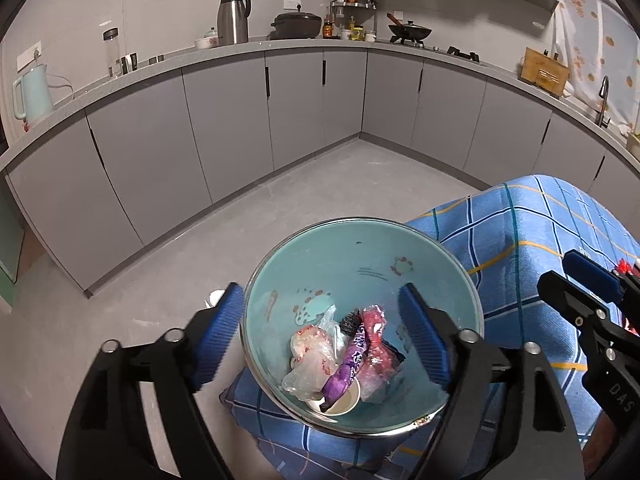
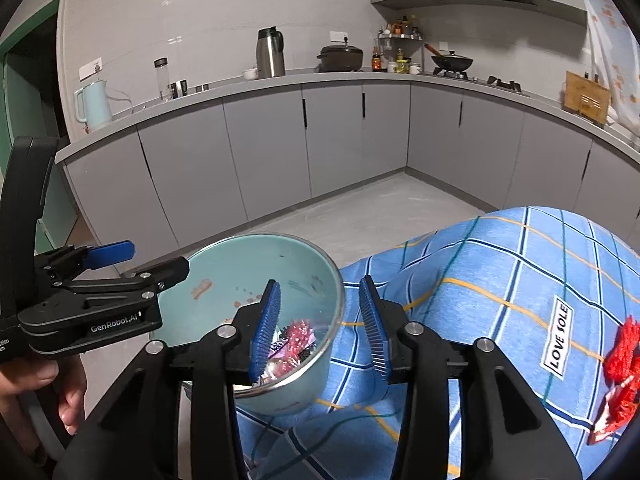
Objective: Collect trash
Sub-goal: 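Move both open tools from the bin back over the remaining trash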
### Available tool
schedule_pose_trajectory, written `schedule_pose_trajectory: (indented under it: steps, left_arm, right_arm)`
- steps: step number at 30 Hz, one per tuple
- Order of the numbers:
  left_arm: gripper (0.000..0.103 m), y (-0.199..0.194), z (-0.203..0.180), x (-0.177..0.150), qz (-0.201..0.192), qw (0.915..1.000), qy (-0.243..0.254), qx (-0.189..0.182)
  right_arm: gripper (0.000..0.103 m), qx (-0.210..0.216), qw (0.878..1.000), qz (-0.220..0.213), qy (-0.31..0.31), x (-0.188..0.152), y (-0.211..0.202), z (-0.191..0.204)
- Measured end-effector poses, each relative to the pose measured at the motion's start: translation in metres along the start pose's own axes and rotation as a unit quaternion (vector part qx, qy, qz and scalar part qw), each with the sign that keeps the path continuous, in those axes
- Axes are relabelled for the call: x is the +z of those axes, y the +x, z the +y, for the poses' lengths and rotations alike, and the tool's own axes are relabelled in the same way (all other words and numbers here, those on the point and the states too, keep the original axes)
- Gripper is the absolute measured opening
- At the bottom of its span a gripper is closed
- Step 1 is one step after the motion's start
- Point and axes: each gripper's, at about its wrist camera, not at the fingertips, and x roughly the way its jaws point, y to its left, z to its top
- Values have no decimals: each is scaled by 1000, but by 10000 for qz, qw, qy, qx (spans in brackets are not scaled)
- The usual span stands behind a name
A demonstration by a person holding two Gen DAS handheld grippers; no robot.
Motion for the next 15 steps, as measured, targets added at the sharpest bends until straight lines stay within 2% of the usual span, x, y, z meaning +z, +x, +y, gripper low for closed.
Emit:
schedule_pose_trajectory:
  steps: [9, 15]
  left_arm:
    - [83, -5, -14, -1, -8, 9998, 123, -154]
    - [84, -9, -39, -1, -27, 9988, 334, -359]
  right_arm:
    - [47, -173, 9997, -72, 138, -3, -14, -12]
    - [47, -399, 9987, -76, 294, -12, -30, -35]
